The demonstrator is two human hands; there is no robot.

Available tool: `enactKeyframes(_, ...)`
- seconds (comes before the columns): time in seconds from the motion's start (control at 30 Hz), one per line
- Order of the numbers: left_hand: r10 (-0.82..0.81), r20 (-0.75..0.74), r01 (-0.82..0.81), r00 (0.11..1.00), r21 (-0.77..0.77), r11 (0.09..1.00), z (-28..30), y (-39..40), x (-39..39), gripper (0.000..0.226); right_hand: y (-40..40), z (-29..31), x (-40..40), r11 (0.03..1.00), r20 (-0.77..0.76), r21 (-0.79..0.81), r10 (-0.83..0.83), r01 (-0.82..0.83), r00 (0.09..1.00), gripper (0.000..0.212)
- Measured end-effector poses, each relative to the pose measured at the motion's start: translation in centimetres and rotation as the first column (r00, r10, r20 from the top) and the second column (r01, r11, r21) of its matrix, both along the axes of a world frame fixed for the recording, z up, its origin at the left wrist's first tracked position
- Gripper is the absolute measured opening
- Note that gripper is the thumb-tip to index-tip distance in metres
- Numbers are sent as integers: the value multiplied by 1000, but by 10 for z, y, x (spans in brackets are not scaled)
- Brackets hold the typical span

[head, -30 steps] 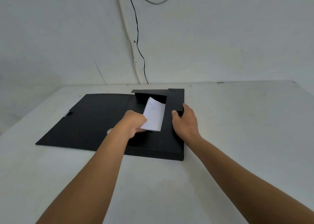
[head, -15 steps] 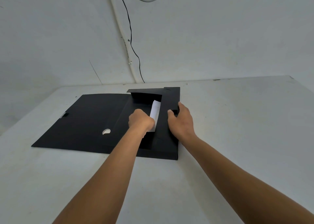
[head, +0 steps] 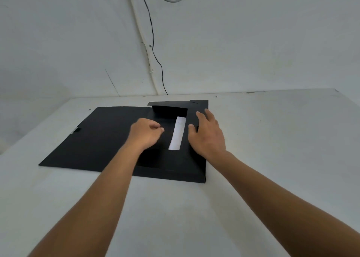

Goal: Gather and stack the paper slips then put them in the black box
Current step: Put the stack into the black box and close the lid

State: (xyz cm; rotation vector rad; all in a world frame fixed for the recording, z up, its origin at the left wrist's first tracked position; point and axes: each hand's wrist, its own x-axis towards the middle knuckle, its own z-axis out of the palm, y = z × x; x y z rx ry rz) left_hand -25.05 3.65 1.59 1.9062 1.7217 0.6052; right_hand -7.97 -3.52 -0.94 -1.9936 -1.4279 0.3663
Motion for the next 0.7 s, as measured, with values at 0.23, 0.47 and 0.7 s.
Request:
enactKeyframes(0.23, 215, -195, -154, 957, 285, 946, -3, 11, -130, 35, 23, 26, -77, 929, 296, 24, 346, -369, 891, 54)
enactKeyframes(0.47, 405, -293, -323, 866, 289, 901, -33, 8, -232, 51, 54, 15, -183, 753, 437, -275, 651, -598, 620, 86)
enactKeyframes(0.7, 486, -336, -444, 807, 197, 874, -52, 18, -257, 54, 73, -2, -219, 680, 409, -450, 733, -578, 543, 84)
